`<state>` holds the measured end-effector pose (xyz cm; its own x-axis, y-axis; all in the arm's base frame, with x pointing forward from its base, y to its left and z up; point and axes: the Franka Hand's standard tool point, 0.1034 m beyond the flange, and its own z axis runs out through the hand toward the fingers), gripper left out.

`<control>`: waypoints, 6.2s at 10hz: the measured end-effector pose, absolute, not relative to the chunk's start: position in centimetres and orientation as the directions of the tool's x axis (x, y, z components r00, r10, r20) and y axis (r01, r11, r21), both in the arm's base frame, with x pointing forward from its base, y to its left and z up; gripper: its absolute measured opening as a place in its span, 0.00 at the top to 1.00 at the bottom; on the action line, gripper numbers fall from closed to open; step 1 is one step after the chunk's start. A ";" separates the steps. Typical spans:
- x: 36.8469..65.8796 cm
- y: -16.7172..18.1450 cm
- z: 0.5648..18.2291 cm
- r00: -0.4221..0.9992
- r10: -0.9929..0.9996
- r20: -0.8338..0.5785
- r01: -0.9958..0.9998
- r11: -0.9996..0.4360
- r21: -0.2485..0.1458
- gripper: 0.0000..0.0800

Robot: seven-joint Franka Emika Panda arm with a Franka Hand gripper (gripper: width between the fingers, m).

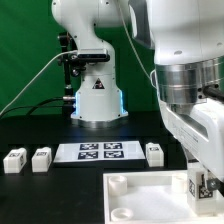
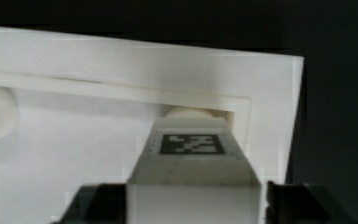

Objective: Assemble one leg

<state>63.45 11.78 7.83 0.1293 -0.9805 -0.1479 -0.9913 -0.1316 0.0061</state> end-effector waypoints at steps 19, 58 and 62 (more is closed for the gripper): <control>63.4 11.8 7.4 0.851 -0.521 -0.058 -0.524 -0.850 -0.053 0.63; 63.4 12.4 6.8 -0.145 -0.979 -0.144 -0.989 0.149 -0.021 0.63; 63.3 11.7 6.8 0.348 -0.931 -0.110 -0.937 -0.341 -0.082 0.20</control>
Offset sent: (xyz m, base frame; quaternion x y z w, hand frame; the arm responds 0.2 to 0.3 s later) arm -0.0060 0.0098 0.0026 -0.0372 -0.0028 -0.2973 0.9541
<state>63.31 11.71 6.75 0.3484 -0.9309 -0.1099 -0.9366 -0.3408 -0.0817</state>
